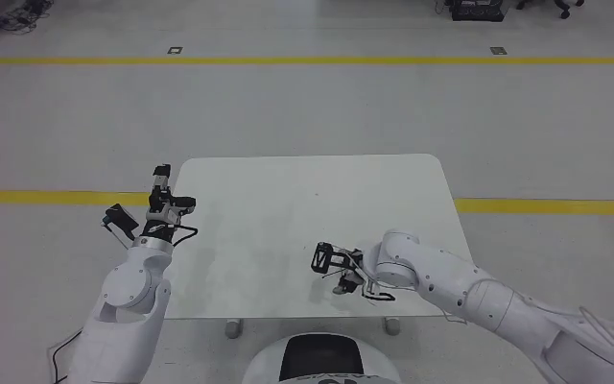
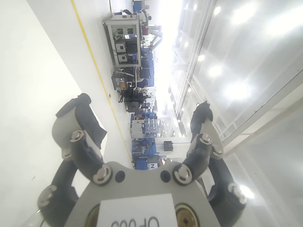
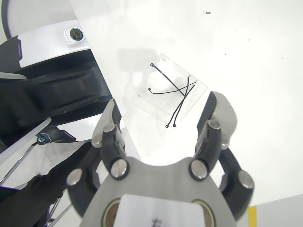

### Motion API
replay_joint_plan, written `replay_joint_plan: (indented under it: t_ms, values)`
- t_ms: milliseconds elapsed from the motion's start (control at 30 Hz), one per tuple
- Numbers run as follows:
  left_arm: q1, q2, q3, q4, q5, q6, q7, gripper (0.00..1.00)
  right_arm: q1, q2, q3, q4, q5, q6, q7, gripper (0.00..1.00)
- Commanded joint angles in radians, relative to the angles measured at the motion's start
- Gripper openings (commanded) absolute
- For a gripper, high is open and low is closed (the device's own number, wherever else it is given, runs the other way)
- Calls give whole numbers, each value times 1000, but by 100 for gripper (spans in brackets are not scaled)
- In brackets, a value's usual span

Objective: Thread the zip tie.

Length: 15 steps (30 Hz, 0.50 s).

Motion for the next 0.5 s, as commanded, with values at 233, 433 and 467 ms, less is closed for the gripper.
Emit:
replay_joint_plan:
  t_ms: [233,433,467]
  values:
    - [0,0,0,0,0,0,0,100,29,-14,-32,47,41,0,-9,38]
    - [0,0,0,0,0,0,0,100,45,-27,-61,83,56,0,-18,34]
    - [0,0,0,0,0,0,0,100,48,-29,-66,89,59,0,-22,34]
